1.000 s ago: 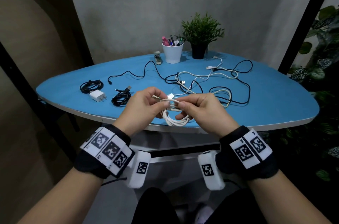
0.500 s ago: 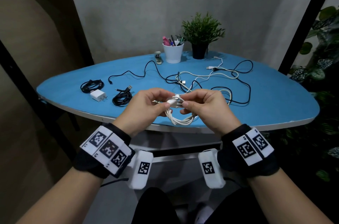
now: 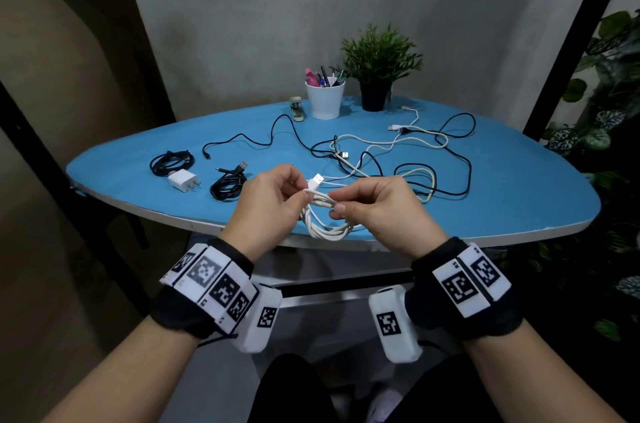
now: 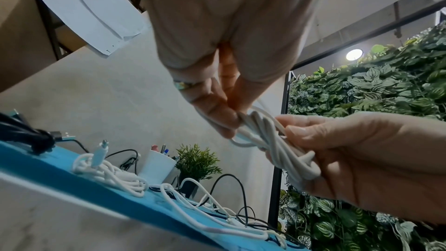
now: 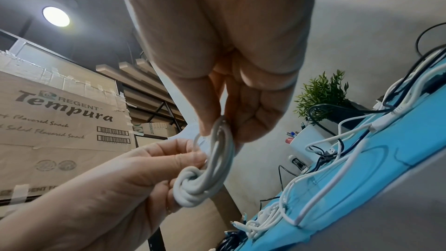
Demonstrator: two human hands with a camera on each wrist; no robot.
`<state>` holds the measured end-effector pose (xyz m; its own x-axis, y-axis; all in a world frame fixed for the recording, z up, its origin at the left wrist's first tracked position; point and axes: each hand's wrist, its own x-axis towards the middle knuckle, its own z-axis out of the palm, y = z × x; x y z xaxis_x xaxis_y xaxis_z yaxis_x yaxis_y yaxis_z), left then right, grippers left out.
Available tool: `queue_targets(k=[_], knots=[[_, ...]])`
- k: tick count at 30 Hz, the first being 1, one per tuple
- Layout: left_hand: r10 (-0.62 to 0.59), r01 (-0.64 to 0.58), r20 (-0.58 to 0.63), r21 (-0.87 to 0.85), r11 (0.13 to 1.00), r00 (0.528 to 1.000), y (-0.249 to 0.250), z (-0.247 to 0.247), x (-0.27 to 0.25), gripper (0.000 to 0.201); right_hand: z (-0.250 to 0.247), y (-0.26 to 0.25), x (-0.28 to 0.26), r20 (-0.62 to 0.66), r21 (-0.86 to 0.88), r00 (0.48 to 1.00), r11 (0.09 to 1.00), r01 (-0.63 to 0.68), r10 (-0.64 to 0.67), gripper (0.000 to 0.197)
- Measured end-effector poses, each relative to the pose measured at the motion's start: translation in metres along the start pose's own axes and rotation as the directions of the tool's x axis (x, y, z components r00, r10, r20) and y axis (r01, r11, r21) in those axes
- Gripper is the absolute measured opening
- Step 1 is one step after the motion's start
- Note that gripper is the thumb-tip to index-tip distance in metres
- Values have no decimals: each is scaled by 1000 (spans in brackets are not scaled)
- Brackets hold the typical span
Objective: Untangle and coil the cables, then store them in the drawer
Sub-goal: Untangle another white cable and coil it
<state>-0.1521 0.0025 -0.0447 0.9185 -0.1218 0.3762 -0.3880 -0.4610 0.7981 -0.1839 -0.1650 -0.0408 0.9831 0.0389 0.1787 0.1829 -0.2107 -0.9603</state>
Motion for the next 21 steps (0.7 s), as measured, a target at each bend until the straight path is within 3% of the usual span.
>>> queue_targets(k=[5,8,15,21], knots=[[87,-93,45,131,987,995,-2,2,-1,16,2,3,4,-108,-4,994,1000,-11,10,25],[92,-105,64,239,965,994,-2,2,-2,20,1,5,6,-105,10,994,1000,-27,28,26],[-3,-93,233,403,910,972,-1,-1,-4,20,9,15,10,-75,11,995,998,-63,63,25],[-57,-79,259,485,871,964,-4,-9,-2,8,19,13,15,-29,96,999,995,-41,44,22]])
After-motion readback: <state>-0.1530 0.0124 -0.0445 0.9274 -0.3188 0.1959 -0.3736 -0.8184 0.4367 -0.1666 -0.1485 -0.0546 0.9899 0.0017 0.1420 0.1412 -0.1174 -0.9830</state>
